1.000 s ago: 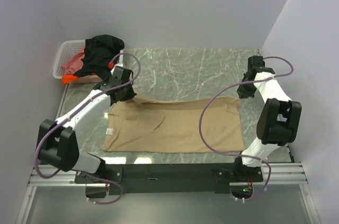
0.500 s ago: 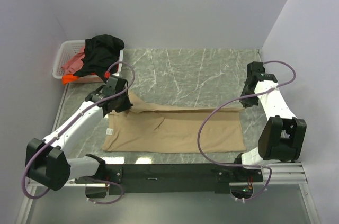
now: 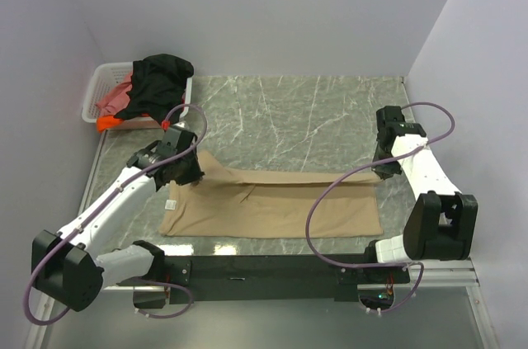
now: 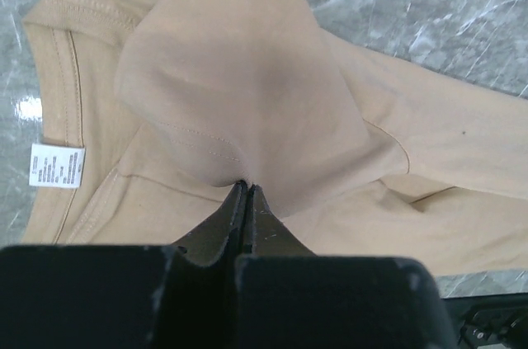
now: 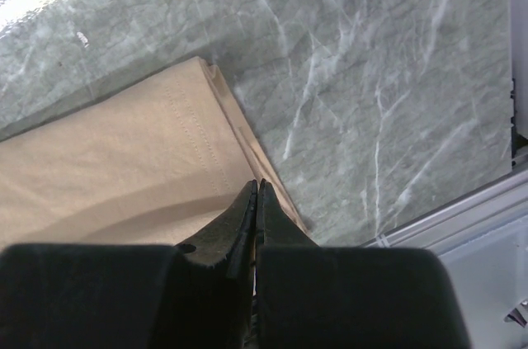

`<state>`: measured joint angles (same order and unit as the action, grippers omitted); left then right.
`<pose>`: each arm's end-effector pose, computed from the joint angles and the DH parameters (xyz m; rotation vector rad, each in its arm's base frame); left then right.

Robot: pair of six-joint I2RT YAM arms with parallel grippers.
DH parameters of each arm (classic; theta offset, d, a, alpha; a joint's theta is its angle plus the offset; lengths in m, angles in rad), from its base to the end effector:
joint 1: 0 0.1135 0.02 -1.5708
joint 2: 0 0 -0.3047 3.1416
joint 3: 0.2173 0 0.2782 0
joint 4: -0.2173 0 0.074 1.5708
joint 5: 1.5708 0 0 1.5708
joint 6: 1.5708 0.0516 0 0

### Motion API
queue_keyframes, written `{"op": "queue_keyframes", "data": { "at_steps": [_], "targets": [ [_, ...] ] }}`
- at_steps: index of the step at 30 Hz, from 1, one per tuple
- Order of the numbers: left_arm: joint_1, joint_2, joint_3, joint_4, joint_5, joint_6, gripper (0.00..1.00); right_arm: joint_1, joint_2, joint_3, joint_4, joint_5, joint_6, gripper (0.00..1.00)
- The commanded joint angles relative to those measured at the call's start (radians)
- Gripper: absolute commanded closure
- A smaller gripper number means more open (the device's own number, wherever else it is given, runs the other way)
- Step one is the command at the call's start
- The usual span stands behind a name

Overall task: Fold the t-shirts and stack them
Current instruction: Fold the tshirt

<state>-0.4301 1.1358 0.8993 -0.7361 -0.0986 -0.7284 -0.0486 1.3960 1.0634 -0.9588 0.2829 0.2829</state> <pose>0.2206 -0.0956 0.2809 -0.4204 2.5351 -0.3276 0.2764 -0.0279 0.2628 0.5194 2.7637 -0.3514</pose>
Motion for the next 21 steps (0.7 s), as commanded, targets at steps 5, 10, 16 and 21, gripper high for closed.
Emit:
{"op": "queue_keyframes", "data": {
  "at_steps": [5, 10, 16, 21],
  "targets": [
    [-0.021, -0.031, -0.023, -0.075, 0.026, -0.031, 0.96, 0.041, 0.004, 0.015, -0.017, 0.113, -0.005, 1.00],
    [-0.024, -0.047, 0.001, -0.158, 0.025, -0.037, 0.66, 0.085, -0.002, 0.024, -0.032, 0.197, 0.021, 0.93],
    [-0.024, -0.076, 0.079, -0.253, 0.016, -0.042, 0.26, 0.128, -0.006, 0.047, -0.076, 0.263, 0.059, 0.50],
    [-0.024, -0.039, 0.128, -0.218, 0.019, -0.031, 0.18, 0.131, -0.008, 0.066, -0.095, 0.271, 0.065, 0.43]
  ]
}}
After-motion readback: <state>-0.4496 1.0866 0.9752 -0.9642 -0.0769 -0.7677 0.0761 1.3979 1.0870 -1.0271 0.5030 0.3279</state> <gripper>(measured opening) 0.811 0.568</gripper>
